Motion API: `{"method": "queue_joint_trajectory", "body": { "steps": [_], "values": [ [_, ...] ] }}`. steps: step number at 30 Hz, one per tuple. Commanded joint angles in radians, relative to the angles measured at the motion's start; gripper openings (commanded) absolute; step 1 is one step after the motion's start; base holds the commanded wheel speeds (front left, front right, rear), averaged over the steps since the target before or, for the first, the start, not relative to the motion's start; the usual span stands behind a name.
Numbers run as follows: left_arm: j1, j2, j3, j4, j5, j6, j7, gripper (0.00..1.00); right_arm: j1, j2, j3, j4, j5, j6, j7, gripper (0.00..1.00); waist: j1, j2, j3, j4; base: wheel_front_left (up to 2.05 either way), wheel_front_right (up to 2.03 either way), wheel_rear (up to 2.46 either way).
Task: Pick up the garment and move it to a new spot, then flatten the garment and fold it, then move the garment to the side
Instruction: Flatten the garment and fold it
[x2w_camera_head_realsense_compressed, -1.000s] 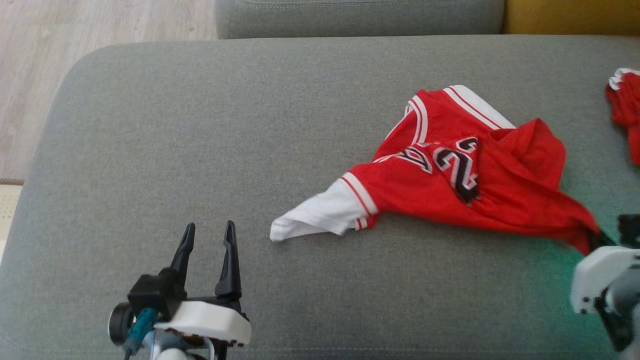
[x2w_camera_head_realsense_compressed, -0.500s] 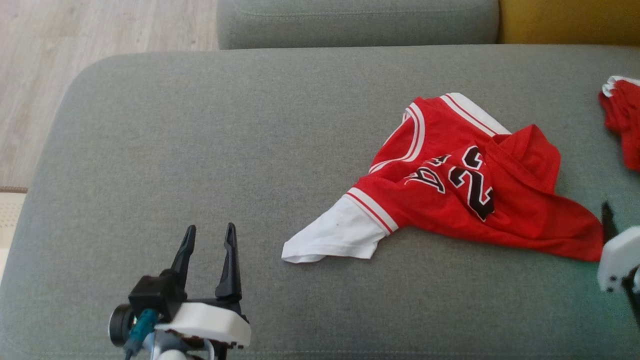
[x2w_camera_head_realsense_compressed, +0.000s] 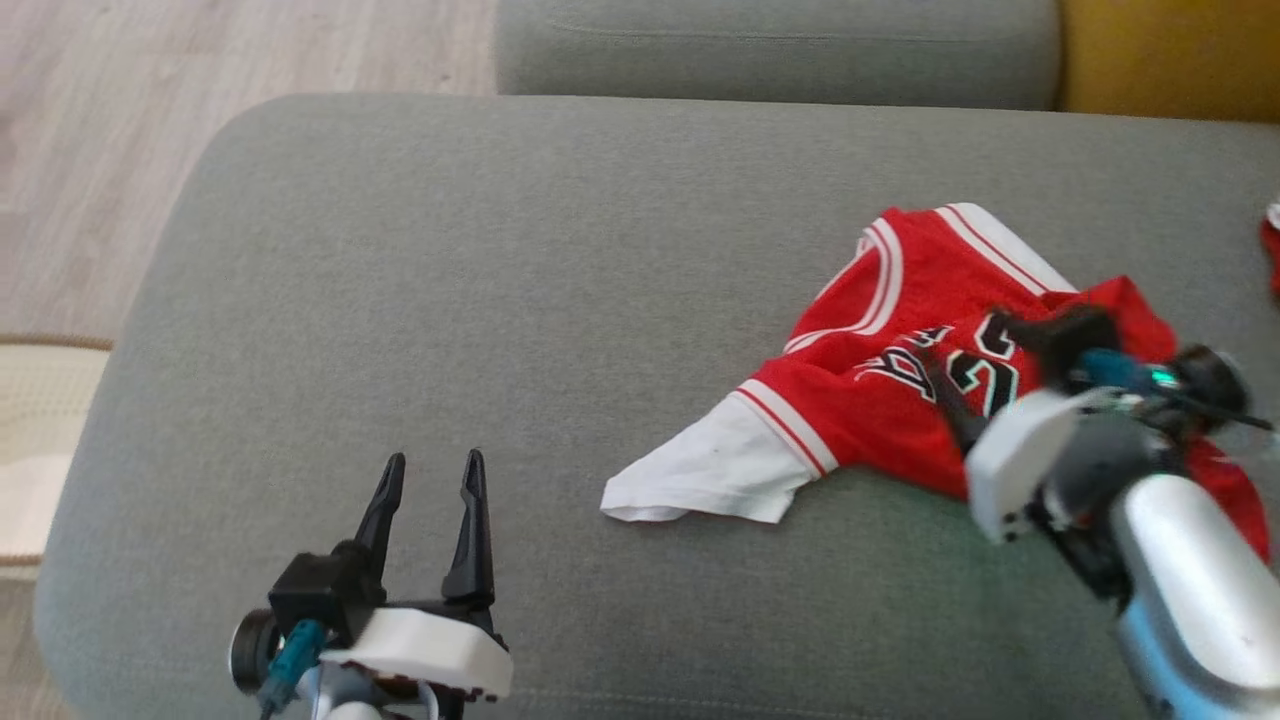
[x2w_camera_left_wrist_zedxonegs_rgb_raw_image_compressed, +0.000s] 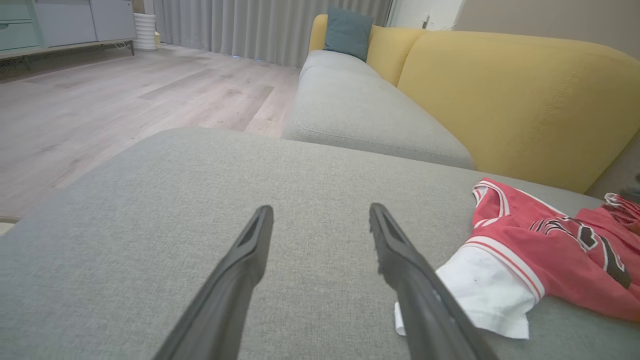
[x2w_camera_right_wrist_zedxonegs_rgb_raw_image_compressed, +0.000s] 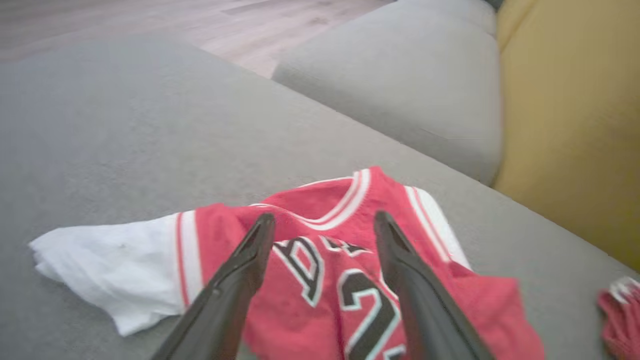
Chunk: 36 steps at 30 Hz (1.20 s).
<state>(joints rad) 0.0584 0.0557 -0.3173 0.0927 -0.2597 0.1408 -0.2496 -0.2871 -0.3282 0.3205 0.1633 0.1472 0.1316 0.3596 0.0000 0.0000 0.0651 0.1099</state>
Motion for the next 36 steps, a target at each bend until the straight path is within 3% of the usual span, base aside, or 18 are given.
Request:
{"method": "queue_joint_trajectory", "body": {
  "steps": [1,10,16,24,25,26,27,29,30,31,32,36],
  "values": [
    [-0.038,-0.005,0.023,-0.033,-0.004,0.005,-0.012,1.00,-0.050,-0.023,0.036,-0.023,0.017,-0.001,0.006,1.00,0.0000,0.0000,0.008,0.020,0.00,0.00,0.00],
    [-0.060,-0.005,-0.003,-0.032,-0.019,0.007,-0.012,1.00,-0.278,-0.081,0.407,0.164,0.196,-0.001,0.077,1.00,0.0000,0.0000,0.033,0.131,0.00,0.00,0.00],
    [-0.068,-0.005,-0.025,-0.031,-0.029,0.013,-0.012,1.00,-0.370,-0.120,0.587,0.292,0.312,-0.001,0.176,1.00,0.0000,0.0000,0.037,0.200,0.00,0.00,0.00],
    [-0.063,-0.005,-0.027,-0.035,-0.033,0.022,-0.012,1.00,-0.434,-0.182,0.748,0.335,0.427,-0.001,0.297,1.00,0.0000,0.0000,0.035,0.228,0.00,0.00,0.00],
    [-0.064,-0.005,-0.026,-0.035,-0.033,0.022,-0.012,1.00,-0.435,-0.182,0.755,0.341,0.438,-0.001,0.297,0.95,0.0000,0.0000,0.036,0.229,0.00,0.00,0.00],
    [-0.064,-0.005,-0.025,-0.036,-0.033,0.022,-0.012,1.00,-0.435,-0.179,0.759,0.349,0.448,-0.001,0.292,0.79,0.0000,0.0000,0.036,0.230,0.00,0.00,0.00],
    [-0.065,-0.005,-0.025,-0.037,-0.033,0.022,-0.012,1.00,-0.434,-0.176,0.758,0.359,0.454,-0.001,0.281,0.51,0.0000,0.0000,0.037,0.231,0.00,0.00,0.00],
    [-0.067,-0.005,-0.023,-0.038,-0.032,0.022,-0.012,1.00,-0.433,-0.166,0.751,0.384,0.461,-0.001,0.251,0.34,0.0000,0.0000,0.039,0.234,0.00,0.00,0.00],
    [-0.067,-0.005,-0.023,-0.038,-0.032,0.022,-0.012,1.00,-0.433,-0.166,0.751,0.384,0.461,-0.001,0.251,0.34,0.0000,0.0000,0.039,0.234,0.00,0.00,0.00],
    [-0.067,-0.005,-0.023,-0.039,-0.031,0.022,-0.012,1.00,-0.434,-0.160,0.743,0.397,0.460,-0.001,0.227,0.22,0.0000,0.0000,0.040,0.235,0.00,0.00,0.00],
    [-0.067,-0.005,-0.021,-0.040,-0.029,0.021,-0.012,1.00,-0.440,-0.144,0.725,0.423,0.454,-0.001,0.179,0.00,0.0000,0.0000,0.040,0.237,0.00,0.00,0.00],
    [-0.068,-0.005,-0.014,-0.037,-0.025,0.019,-0.012,1.00,-0.472,-0.096,0.668,0.472,0.427,-0.001,0.048,0.00,0.0000,0.0000,0.038,0.239,0.00,0.00,0.00]
  ]
}}
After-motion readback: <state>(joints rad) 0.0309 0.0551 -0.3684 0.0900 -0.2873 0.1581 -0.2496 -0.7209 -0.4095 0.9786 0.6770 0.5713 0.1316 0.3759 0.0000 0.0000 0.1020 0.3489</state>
